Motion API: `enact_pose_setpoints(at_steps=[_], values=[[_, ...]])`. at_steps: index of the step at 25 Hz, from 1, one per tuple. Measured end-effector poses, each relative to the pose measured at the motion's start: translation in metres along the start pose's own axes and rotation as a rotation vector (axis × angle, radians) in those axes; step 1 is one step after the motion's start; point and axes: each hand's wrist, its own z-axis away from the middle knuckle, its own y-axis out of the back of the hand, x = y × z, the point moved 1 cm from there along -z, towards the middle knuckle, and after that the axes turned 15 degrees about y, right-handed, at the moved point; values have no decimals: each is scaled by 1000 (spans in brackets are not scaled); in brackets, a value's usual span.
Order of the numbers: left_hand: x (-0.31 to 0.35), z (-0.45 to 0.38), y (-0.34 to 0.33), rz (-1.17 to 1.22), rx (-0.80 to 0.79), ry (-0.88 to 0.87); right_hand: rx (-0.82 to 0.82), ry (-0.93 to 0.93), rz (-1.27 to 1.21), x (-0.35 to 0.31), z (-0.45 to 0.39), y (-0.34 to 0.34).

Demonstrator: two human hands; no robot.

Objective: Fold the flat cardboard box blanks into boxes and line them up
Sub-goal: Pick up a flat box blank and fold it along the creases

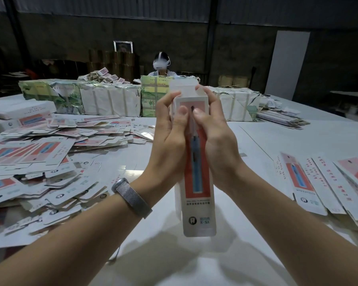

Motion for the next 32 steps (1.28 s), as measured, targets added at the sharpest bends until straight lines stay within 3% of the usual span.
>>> enact_pose_setpoints(at_steps=[11, 16, 32], values=[[0, 5, -3, -35, -7, 35, 81, -2, 102, -4, -2, 5], [-5, 5, -1, -17, -43, 112, 131, -20, 1, -8, -2, 8], [-3, 2, 0, -174, -99, 61, 182, -10, 16, -1, -8, 15]])
